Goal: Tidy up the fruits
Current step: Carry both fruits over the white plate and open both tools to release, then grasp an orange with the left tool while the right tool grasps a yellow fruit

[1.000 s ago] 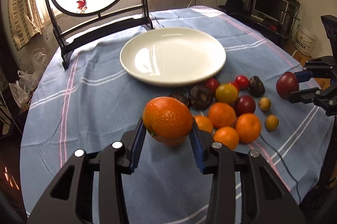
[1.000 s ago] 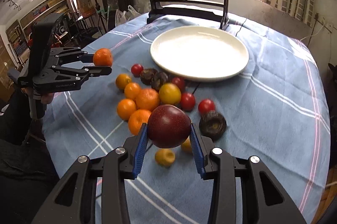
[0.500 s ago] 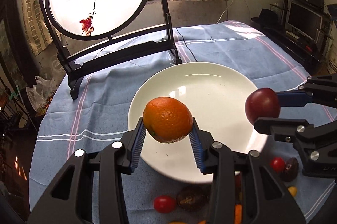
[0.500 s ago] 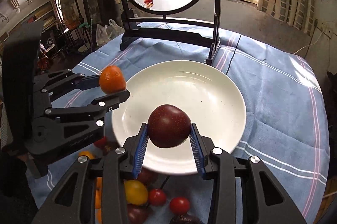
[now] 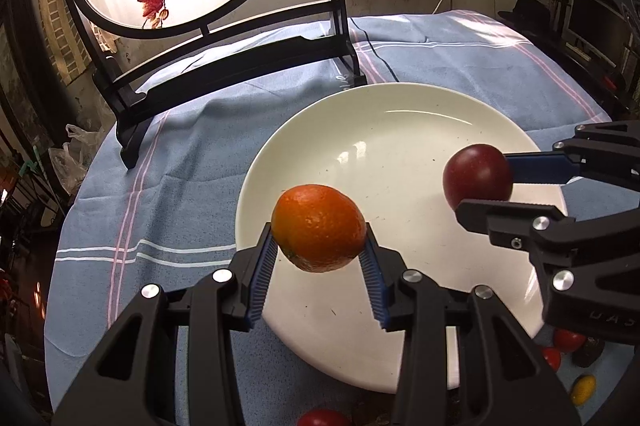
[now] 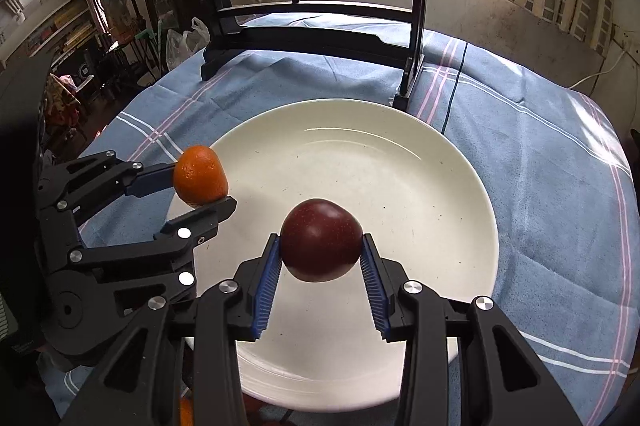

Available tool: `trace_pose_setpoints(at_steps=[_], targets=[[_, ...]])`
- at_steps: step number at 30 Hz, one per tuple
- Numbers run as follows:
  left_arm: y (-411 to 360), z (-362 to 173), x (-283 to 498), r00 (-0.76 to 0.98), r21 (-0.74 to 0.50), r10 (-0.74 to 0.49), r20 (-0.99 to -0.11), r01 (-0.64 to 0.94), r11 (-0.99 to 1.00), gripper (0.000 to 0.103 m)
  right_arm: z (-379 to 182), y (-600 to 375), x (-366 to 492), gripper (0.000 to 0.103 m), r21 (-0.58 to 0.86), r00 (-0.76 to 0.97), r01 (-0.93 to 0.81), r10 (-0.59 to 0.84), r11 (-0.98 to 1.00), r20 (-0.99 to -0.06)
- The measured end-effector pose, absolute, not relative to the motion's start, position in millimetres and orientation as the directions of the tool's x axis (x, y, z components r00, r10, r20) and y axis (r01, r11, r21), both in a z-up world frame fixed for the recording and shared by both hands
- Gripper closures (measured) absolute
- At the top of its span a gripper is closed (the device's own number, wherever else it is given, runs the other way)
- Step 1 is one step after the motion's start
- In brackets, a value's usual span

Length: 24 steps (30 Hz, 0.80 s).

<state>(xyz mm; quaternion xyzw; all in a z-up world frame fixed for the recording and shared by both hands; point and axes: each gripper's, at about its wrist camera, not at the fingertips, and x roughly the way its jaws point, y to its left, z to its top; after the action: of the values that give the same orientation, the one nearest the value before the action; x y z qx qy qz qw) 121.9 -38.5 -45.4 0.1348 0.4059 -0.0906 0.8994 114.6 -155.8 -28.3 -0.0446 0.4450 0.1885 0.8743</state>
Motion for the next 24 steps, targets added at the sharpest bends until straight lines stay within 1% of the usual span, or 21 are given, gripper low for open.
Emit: trace_pose_setpoints(at_steps=[2,3,4,5,6,16,18,20,24], targets=[[-39.4,-47.7,123.9,0.643,0.171,-0.046,-0.764,0.271,0.947,0.062,-30.5,-155.7,117.7,0.061,0.084,0.525,-0.364,0.279,0.928,-0.804],[-39.4,-48.8,124.6,0.639,0.17,-0.046,-0.768,0.272,0.947,0.057,-31.4,-155.8,118.4,0.059,0.078,0.525,-0.359,0.27,0.93,-0.807],[-39.3,-48.1,123.8,0.646,0.174,-0.042,-0.762,0.267,0.948,0.042,-29.7,-156.9,117.7,0.051,0.079,0.534,-0.353,0.27,0.932,-0.801],[-38.5,-46.1,121.6,0.663,0.18,-0.037,-0.748,0.257,0.95,0.035,-26.8,-158.7,116.0,0.045,0.085,0.546,-0.348,0.275,0.934,-0.791],[-37.6,-43.8,119.6,0.678,0.185,-0.037,-0.734,0.253,0.95,0.031,-23.3,-160.4,114.0,0.045,0.089,0.557,-0.344,0.28,0.935,-0.782],[-32.0,-31.1,98.2,0.693,0.182,-0.05,-0.719,0.257,0.949,0.031,-4.2,-172.5,80.1,0.043,0.085,0.584,-0.348,0.288,0.933,-0.759],[-27.5,-26.2,87.7,0.701,0.179,-0.055,-0.711,0.256,0.95,0.031,-1.2,-176.7,65.1,0.043,0.087,0.585,-0.353,0.293,0.931,-0.756],[-20.9,-20.8,73.7,0.706,0.168,-0.066,-0.705,0.257,0.952,0.03,1.5,-180.8,45.4,0.041,0.085,0.59,-0.357,0.295,0.93,-0.752],[-7.6,-13.9,36.8,0.712,0.147,-0.101,-0.694,0.278,0.949,0.026,1.3,-186.1,-7.6,0.038,0.059,0.589,-0.393,0.301,0.917,-0.75]])
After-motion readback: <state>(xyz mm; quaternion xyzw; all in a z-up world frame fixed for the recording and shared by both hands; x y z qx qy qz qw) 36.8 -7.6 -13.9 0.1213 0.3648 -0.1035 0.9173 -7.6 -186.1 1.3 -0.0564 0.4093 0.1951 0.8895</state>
